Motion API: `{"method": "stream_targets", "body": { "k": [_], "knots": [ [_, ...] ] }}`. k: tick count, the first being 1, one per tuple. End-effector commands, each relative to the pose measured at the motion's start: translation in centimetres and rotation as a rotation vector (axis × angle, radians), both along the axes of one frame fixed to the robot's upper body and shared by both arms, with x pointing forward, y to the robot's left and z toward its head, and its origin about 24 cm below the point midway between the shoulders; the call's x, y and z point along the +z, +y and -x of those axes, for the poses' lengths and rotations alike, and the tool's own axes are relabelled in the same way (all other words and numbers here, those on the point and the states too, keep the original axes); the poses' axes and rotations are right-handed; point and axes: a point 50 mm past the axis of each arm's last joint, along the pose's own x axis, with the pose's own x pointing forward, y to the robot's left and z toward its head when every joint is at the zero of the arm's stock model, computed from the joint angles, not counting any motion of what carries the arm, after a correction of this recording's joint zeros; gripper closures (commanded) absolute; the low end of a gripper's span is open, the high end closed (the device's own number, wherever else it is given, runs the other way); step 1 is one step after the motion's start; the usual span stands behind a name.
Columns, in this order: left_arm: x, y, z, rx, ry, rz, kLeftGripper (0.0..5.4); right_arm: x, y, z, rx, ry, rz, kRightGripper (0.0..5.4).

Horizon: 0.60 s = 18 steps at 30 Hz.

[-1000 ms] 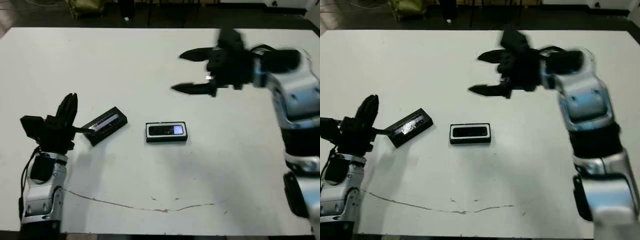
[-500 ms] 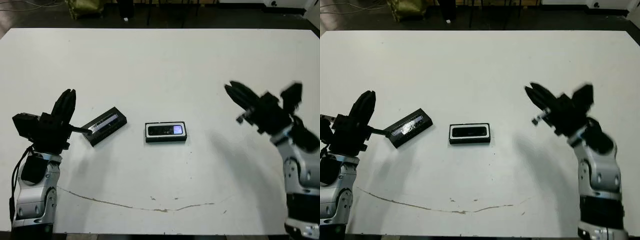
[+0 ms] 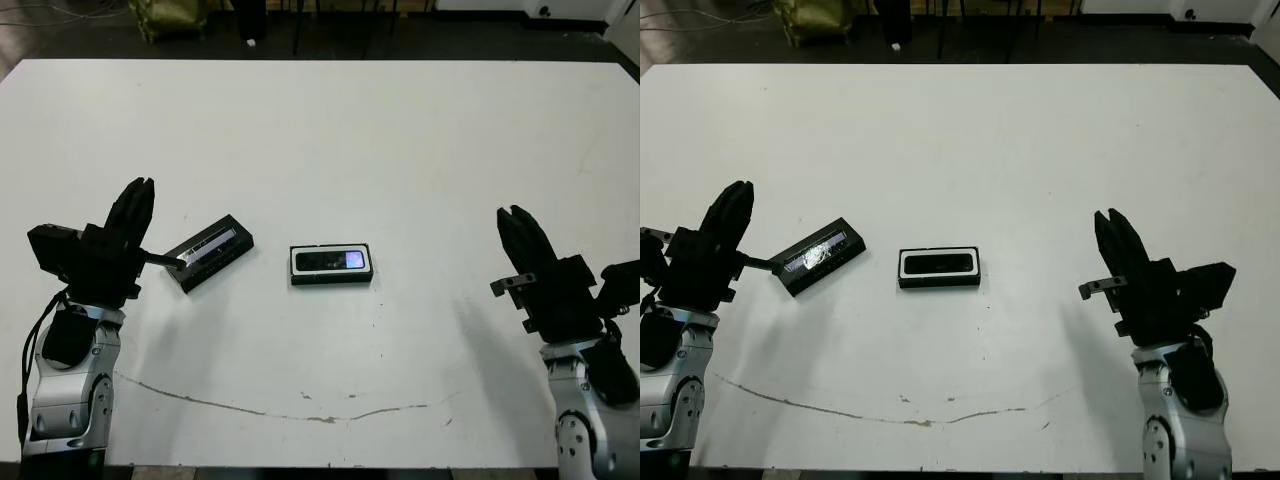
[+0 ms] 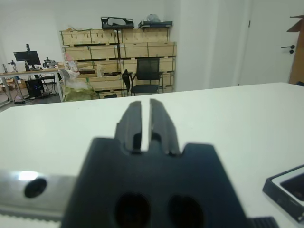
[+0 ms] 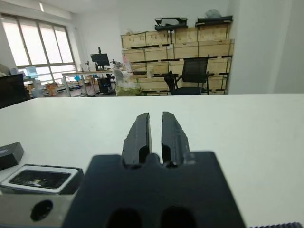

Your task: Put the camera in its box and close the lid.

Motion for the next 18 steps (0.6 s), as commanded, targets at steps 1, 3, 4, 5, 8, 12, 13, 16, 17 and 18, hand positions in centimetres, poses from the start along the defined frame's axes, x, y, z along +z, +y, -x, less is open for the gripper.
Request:
{"method": "stream_targets", "body": {
  "k": [1, 3, 4, 5, 8, 12, 13, 16, 17, 18],
  "knots": [
    [-0.5, 0.7, 0.3, 0.004, 0.054, -0.024, 5.4, -0.6, 0.2, 0.3, -0.025, 0.039, -0.003, 5.38],
    [-0.4, 0.7, 0.4, -0.009, 0.068, -0.031, 5.4, -0.5, 0.4, 0.4, -0.032, 0.039, -0.006, 5.38],
    [-0.4, 0.8, 0.5, -0.017, 0.071, -0.037, 5.4, -0.4, 0.5, 0.4, -0.025, 0.035, -0.015, 5.38],
    [-0.3, 0.8, 0.5, -0.027, 0.078, -0.045, 5.4, -0.4, 0.7, 0.4, -0.011, 0.028, -0.023, 5.38],
    [-0.1, 0.9, 0.6, -0.05, 0.134, -0.101, 5.4, -0.3, 1.0, 0.4, 0.02, 0.013, -0.056, 5.38],
    [0.4, 1.1, 0.8, -0.107, 0.2, -0.168, 5.01, -0.2, 1.2, 0.4, 0.055, 0.012, -0.07, 5.4],
    [0.4, 1.1, 0.8, -0.122, 0.217, -0.181, 4.8, -0.2, 1.2, 0.4, 0.056, 0.015, -0.064, 5.4],
    [0.3, 1.4, 0.4, -0.183, 0.265, -0.256, 4.08, -0.2, 1.2, 0.3, 0.066, 0.011, -0.066, 5.4],
    [0.2, 1.5, 0.3, -0.206, 0.275, -0.284, 3.82, -0.3, 1.2, 0.3, 0.07, 0.012, -0.067, 5.4],
    [0.1, 1.6, 0.1, -0.227, 0.285, -0.315, 3.61, -0.4, 1.1, 0.3, 0.067, 0.015, -0.064, 5.4]
  ]
}}
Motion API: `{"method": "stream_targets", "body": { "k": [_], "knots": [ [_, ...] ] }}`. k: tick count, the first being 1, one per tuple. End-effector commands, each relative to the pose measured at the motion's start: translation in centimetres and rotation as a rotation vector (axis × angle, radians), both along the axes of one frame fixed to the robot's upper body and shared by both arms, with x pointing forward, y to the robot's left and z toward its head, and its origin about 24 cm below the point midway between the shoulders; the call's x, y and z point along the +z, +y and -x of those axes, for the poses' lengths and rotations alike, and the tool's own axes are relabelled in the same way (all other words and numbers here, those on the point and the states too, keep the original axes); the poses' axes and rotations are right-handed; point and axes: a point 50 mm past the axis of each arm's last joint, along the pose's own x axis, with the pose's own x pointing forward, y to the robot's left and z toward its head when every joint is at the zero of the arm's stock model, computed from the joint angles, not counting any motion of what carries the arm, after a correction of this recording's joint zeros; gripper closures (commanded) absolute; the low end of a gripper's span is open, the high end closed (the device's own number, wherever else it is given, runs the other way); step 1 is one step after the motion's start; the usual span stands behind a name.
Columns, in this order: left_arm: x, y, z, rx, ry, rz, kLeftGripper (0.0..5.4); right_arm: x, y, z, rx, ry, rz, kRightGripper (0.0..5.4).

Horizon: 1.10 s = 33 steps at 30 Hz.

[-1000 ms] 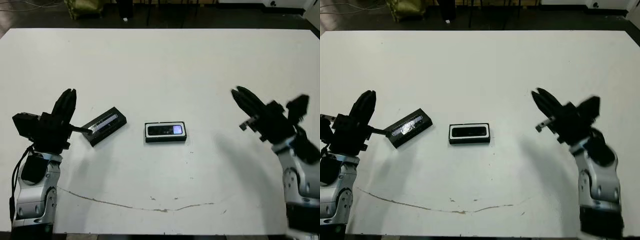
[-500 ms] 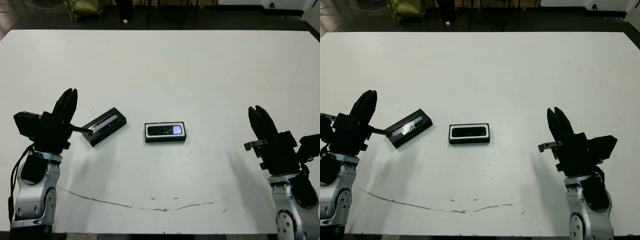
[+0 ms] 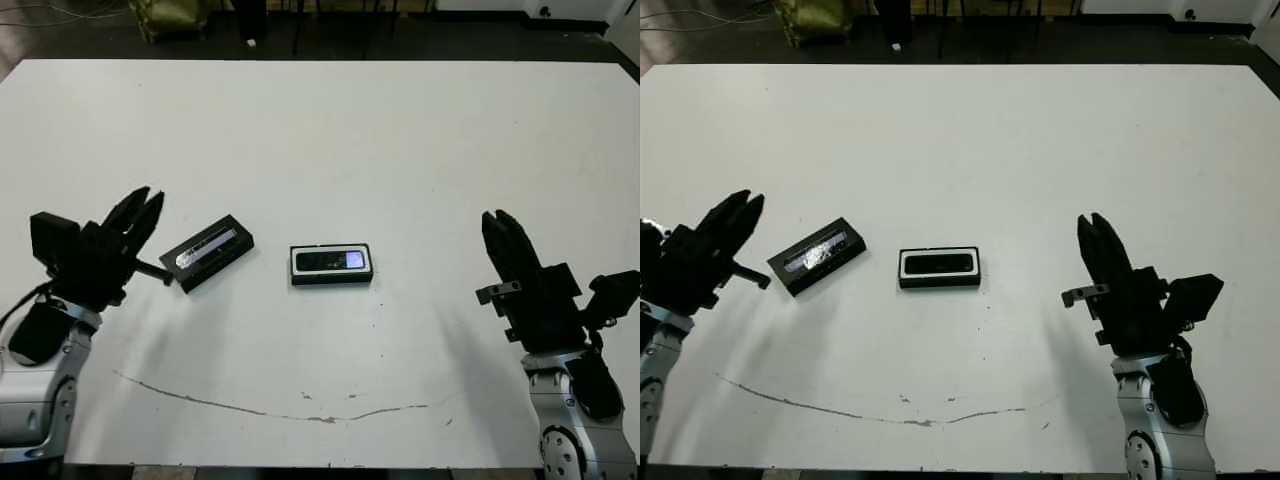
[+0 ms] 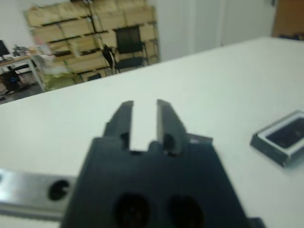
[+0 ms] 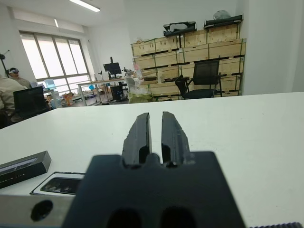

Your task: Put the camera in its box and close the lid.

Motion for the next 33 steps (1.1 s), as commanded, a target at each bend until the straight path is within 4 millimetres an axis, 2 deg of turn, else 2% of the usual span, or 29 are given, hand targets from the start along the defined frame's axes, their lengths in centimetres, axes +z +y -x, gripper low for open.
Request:
{"method": "stream_targets", "body": {
  "k": [1, 5, 10, 15, 27, 33],
  "knots": [
    [-0.8, 0.5, -0.5, -0.062, 0.075, -0.103, 3.37, -0.6, -0.4, 0.0, -0.002, 0.024, 0.011, 5.4],
    [-1.0, 0.9, -1.0, -0.11, 0.119, -0.166, 2.42, -0.8, -0.3, 0.0, 0.014, 0.021, -0.002, 5.4],
    [-1.5, 1.3, -1.5, -0.13, 0.146, -0.172, 1.22, -1.5, -0.7, -0.3, 0.017, 0.023, 0.0, 5.4],
    [-1.7, 1.4, -1.8, -0.154, 0.191, -0.171, 0.04, -1.3, -0.5, -0.3, 0.036, 0.03, -0.023, 5.4],
    [-2.4, 1.6, -2.3, -0.204, 0.268, -0.161, 0.01, -1.7, -0.5, -0.2, 0.017, 0.069, -0.02, 5.4],
    [-2.5, 2.4, -2.6, -0.279, 0.298, -0.145, 0.01, -2.0, -0.5, -0.3, 0.007, 0.077, -0.008, 5.4]
  ]
}}
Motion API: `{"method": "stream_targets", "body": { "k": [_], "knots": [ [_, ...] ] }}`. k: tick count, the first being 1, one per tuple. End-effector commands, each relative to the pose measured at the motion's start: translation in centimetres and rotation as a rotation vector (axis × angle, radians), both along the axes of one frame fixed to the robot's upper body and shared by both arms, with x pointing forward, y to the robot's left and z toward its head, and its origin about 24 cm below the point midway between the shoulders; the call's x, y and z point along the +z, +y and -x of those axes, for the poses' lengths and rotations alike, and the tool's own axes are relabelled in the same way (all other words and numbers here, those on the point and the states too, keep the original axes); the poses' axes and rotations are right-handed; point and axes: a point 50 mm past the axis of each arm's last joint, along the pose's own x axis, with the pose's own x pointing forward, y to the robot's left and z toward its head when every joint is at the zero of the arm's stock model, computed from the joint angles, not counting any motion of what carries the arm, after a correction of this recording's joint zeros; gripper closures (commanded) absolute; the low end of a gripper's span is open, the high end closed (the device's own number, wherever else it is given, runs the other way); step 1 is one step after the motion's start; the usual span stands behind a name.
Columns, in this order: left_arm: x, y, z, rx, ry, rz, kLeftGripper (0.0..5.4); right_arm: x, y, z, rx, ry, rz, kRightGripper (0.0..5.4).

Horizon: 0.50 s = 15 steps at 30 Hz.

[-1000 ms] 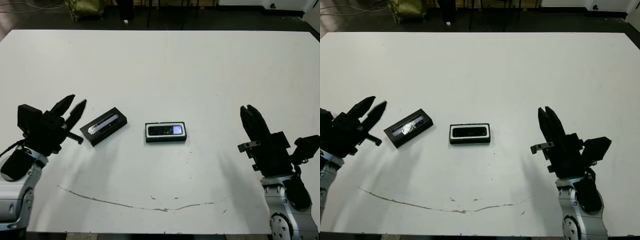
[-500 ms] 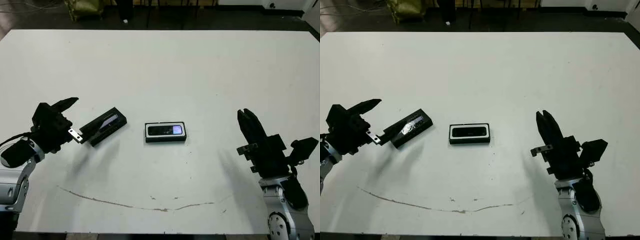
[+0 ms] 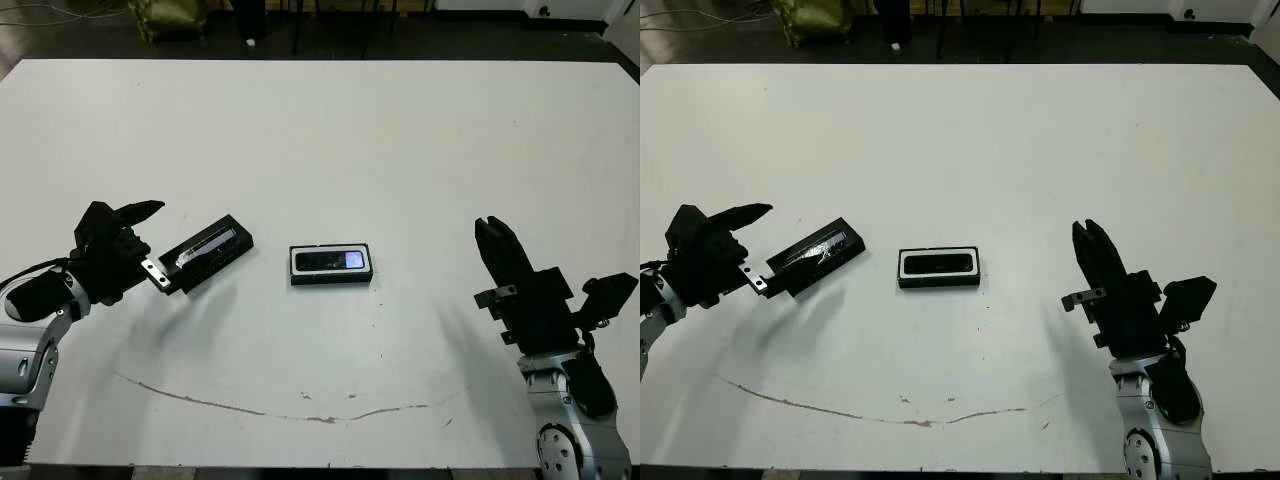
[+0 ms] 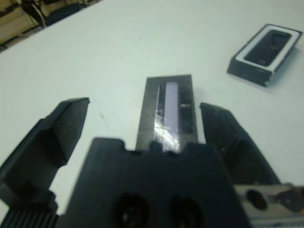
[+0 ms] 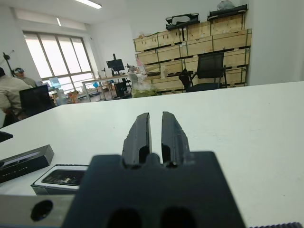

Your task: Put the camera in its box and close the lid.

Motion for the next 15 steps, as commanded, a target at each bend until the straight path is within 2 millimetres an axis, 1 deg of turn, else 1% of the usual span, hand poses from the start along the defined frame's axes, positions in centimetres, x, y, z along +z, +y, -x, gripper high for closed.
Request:
{"method": "stream_targets", "body": {
  "k": [1, 5, 11, 15],
  "knots": [
    [-0.08, 0.89, -0.09, -0.032, 0.022, -0.036, 0.01, -0.94, -0.43, -0.01, -0.004, 0.045, 0.005, 5.4],
    [0.0, 1.13, -0.03, -0.063, 0.046, -0.038, 0.01, -1.26, -0.61, -0.09, -0.004, 0.066, 0.018, 5.4],
    [0.18, 1.11, 0.13, -0.055, 0.078, -0.045, 0.01, -1.62, -0.65, -0.18, -0.012, 0.064, 0.019, 5.4],
    [-0.09, 1.21, 0.09, -0.053, 0.079, -0.039, 0.01, -1.33, -0.39, 0.0, 0.006, 0.058, 0.002, 5.4]
  ]
}}
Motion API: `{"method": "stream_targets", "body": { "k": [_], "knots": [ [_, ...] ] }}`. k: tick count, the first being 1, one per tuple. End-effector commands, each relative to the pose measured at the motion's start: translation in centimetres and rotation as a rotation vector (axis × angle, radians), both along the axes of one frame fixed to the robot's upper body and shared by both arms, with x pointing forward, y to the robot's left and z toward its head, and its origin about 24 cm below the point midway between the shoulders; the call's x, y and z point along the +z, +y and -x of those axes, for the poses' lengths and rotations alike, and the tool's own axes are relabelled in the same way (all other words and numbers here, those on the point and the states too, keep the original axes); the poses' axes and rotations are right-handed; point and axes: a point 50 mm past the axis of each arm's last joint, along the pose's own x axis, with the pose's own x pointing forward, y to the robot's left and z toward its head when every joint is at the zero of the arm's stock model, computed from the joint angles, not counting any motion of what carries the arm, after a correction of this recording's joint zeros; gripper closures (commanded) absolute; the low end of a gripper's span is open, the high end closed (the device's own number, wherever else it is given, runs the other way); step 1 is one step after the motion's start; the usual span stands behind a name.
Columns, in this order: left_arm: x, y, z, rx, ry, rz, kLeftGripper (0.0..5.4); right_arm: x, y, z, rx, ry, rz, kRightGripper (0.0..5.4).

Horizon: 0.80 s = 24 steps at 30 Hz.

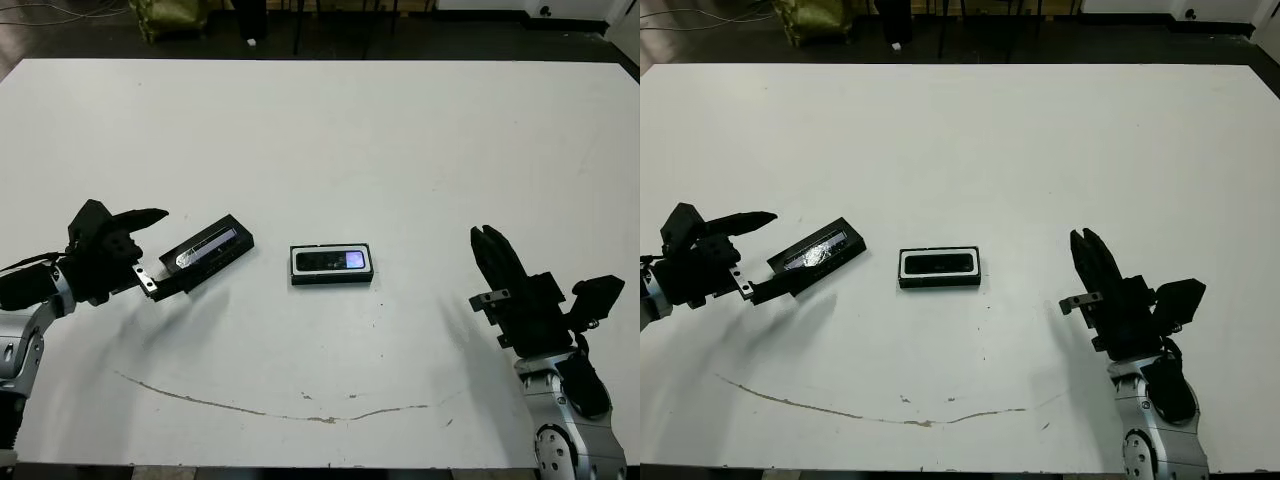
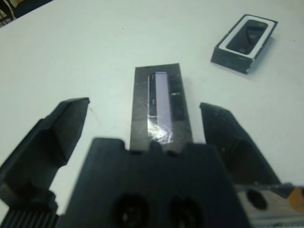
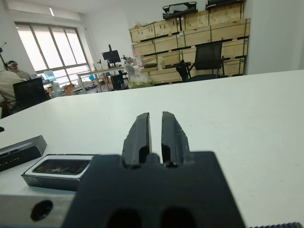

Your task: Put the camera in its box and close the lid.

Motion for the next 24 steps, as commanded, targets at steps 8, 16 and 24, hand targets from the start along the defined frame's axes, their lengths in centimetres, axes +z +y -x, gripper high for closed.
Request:
{"method": "stream_targets", "body": {
  "k": [8, 16, 24],
  "knots": [
    [-0.8, 0.08, 0.31, 0.028, 0.058, -0.004, 0.01, 0.14, 0.22, 0.48, 0.001, 0.031, 0.001, 5.4],
    [-1.04, -0.13, 0.38, 0.05, 0.1, 0.011, 0.01, 0.02, 0.13, 0.52, -0.005, 0.035, 0.016, 5.4],
    [-1.38, -0.03, 0.3, 0.041, 0.109, 0.011, 0.01, 0.21, 0.45, 0.72, 0.004, 0.042, -0.014, 5.4]
  ]
}}
